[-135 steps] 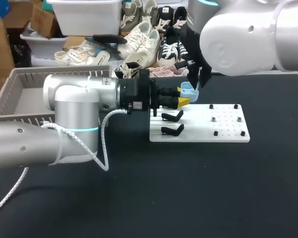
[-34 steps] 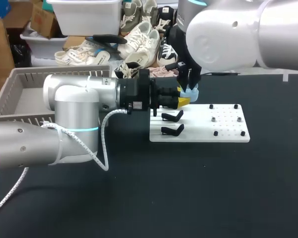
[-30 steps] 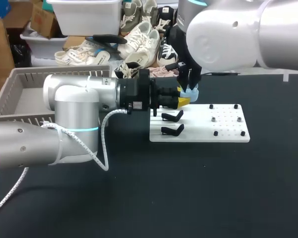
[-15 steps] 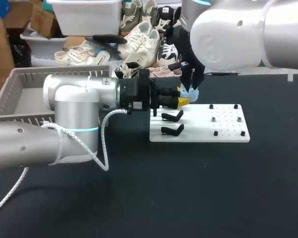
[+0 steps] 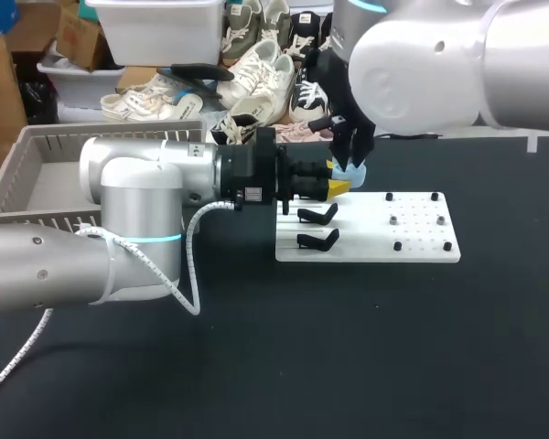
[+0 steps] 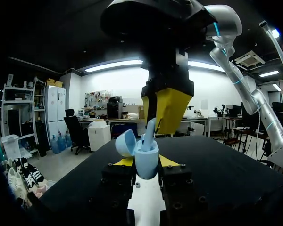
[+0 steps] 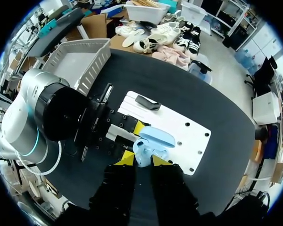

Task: Pick up each earbud case from the left stands, insert the matching earbuds, close the lid, and place the case in the box.

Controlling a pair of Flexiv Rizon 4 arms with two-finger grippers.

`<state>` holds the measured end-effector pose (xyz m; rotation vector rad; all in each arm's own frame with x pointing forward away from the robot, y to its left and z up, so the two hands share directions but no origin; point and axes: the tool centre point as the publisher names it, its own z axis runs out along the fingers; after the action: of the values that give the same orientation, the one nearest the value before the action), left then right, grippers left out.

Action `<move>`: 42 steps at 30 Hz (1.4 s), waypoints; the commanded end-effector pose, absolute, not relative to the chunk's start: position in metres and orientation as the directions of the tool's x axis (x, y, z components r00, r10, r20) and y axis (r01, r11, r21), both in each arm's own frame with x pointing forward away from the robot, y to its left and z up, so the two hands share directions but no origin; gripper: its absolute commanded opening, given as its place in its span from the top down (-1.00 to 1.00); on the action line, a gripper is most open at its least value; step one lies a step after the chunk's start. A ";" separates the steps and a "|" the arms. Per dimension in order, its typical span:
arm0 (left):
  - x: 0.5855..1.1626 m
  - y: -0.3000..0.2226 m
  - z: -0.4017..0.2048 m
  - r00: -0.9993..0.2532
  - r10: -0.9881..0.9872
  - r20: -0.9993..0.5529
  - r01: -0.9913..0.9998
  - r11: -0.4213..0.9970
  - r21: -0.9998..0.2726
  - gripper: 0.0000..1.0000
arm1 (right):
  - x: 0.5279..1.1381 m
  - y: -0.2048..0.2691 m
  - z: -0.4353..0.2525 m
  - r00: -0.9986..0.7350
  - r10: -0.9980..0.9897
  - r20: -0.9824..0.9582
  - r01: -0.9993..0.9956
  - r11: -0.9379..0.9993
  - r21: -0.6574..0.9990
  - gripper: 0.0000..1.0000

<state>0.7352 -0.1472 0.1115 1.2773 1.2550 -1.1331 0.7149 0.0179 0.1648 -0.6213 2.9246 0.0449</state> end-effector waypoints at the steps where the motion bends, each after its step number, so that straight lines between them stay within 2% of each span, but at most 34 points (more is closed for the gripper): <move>1: 0.736 -0.147 0.111 0.032 0.085 -0.996 0.999 0.011 0.033 1.00 | 0.715 0.019 0.164 -0.903 -0.402 -0.153 -0.407 0.914 -0.002 1.00; 42: 0.736 -0.147 0.111 0.032 0.085 -0.996 0.999 0.011 0.033 1.00 | 0.720 0.021 0.159 -0.905 -0.405 -0.133 -0.407 0.913 -0.007 1.00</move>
<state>0.7351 -0.1473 0.1111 1.2774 1.2554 -1.1333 0.7176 0.0198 0.1602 -0.6263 2.9372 0.0328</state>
